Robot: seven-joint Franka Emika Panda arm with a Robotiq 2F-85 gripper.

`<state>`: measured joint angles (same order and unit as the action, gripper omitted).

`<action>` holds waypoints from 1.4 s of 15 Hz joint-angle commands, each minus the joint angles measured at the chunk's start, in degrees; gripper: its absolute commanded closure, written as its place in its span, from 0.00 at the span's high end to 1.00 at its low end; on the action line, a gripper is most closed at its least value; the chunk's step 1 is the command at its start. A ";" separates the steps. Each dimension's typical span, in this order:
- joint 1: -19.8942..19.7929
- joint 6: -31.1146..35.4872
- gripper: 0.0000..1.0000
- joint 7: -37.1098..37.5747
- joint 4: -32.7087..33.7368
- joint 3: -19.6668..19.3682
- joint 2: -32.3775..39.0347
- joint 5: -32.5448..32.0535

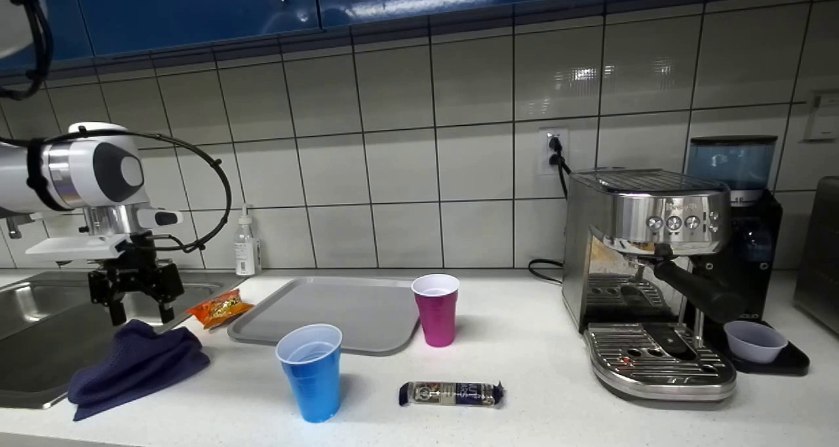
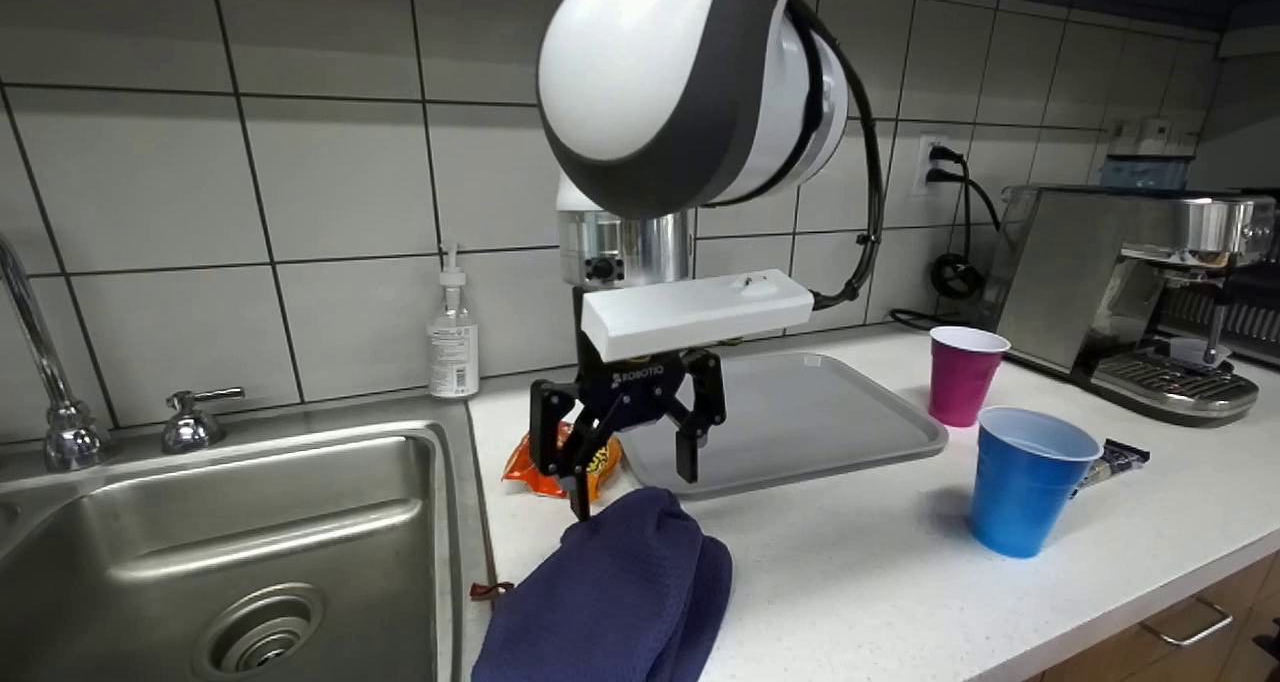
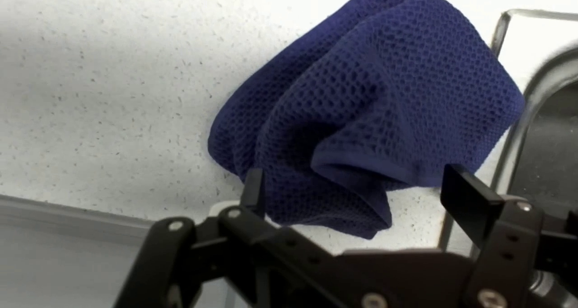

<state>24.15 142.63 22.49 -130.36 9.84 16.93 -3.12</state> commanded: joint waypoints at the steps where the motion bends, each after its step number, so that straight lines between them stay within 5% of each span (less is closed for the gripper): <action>1: 0.16 -1.36 1.00 1.50 0.34 0.12 1.37 -3.07; 9: -0.26 -3.90 1.00 -1.47 1.15 0.31 3.24 -5.49; 21: -2.39 1.97 1.00 -6.03 0.18 2.57 4.72 3.41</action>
<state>22.86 142.66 17.53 -130.26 11.37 20.98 -0.75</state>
